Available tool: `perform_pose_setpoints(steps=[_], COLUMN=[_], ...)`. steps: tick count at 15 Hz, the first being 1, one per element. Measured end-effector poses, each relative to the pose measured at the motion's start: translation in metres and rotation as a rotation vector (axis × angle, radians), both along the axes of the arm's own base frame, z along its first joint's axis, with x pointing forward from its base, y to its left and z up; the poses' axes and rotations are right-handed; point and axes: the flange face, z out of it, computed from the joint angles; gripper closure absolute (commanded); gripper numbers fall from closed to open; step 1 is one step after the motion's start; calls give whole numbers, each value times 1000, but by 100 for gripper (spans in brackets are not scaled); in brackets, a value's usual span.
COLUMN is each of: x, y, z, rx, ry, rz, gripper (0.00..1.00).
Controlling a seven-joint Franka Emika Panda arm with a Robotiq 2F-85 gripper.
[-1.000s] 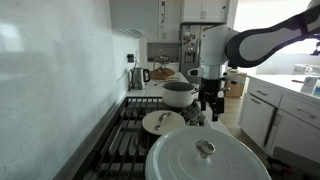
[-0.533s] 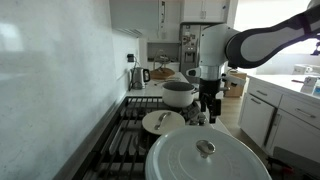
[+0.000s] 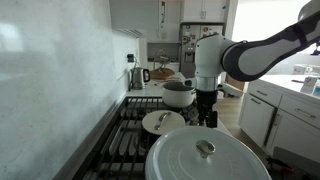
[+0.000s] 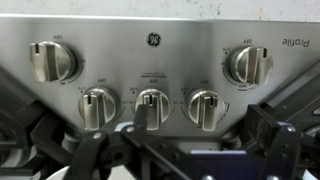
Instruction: Switch on the stove
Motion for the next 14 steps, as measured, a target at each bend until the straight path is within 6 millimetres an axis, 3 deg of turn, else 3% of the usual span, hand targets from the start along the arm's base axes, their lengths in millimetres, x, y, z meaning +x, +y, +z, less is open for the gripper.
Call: perform_pose_setpoints(steps=[6,11,14], x=[-1,0,-1], y=[14,20,23], z=[-21,-23,-22], rx=[-9,-17,-19], ry=[-15,-42,-51], rz=[-12,-42,-55], gripper=[0,0,30])
